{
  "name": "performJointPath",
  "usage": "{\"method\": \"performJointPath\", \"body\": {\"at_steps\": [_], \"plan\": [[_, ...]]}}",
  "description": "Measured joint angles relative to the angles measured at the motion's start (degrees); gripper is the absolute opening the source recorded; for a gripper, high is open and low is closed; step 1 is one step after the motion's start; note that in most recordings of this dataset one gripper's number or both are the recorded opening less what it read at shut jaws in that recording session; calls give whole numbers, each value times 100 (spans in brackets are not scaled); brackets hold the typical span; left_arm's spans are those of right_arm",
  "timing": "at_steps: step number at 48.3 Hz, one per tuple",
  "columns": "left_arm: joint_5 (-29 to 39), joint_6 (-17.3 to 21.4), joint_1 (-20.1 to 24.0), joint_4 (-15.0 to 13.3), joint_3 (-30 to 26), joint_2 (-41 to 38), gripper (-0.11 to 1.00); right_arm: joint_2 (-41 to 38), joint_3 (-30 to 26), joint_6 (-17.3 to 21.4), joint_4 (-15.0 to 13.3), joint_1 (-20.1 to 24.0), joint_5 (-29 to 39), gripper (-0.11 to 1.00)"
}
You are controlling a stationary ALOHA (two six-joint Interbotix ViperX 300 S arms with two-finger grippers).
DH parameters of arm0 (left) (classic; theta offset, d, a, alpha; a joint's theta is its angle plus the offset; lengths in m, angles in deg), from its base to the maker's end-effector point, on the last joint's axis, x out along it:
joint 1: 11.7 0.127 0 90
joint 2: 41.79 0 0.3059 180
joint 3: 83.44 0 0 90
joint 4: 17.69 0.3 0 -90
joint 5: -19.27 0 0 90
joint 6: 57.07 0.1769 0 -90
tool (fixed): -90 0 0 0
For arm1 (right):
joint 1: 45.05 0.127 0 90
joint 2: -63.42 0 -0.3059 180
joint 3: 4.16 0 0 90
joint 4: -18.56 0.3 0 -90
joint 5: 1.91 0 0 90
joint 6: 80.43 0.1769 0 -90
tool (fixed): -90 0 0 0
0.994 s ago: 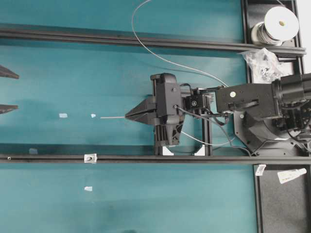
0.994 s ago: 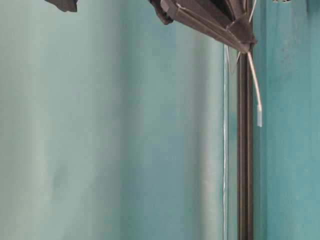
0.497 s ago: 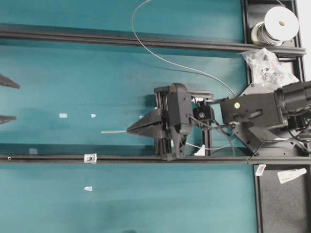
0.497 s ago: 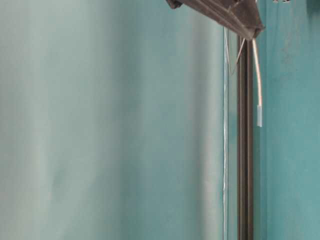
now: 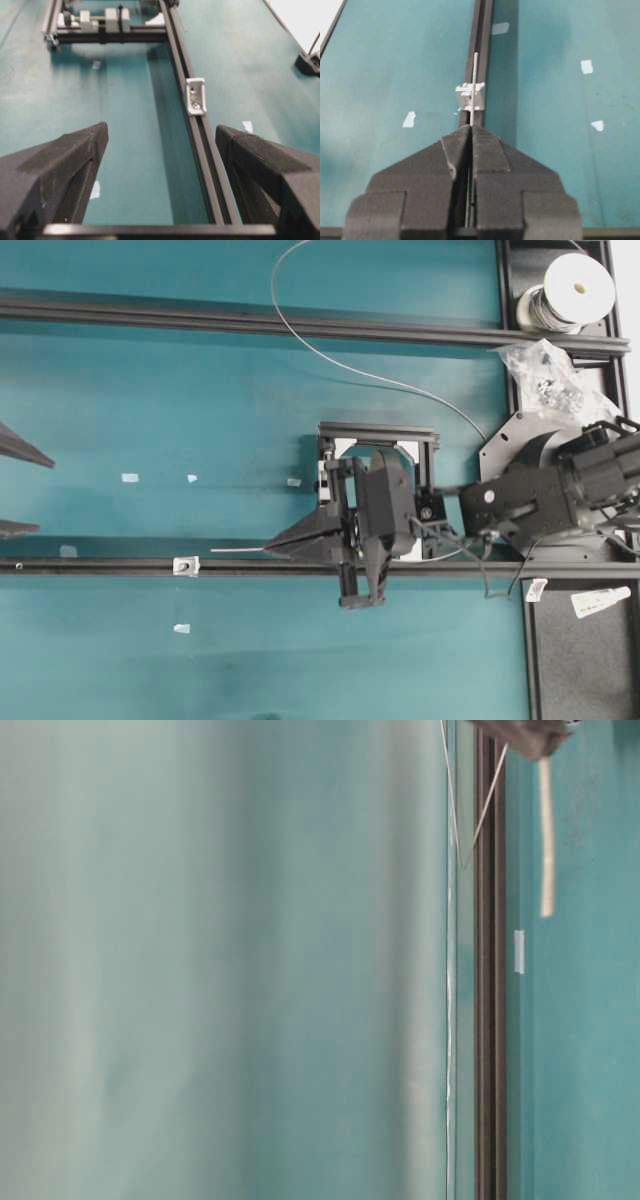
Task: Insert the wire through the hole in the metal fitting.
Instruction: 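Carry the wire with the right gripper toward the white bracket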
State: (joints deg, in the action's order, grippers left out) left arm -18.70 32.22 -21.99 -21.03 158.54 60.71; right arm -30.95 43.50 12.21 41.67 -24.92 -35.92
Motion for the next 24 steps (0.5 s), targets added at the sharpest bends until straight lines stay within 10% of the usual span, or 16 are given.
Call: {"method": "performJointPath", "body": {"at_steps": [13,24], "plan": [[-475,-141,-281,-44,-229,-694,79,-290,-18,-1090,1951,905,-562,-1],[-905,-202,-501,-158,-554,-1608,79,-475,-35,-1354,2417,1151,-677,-1]]}}
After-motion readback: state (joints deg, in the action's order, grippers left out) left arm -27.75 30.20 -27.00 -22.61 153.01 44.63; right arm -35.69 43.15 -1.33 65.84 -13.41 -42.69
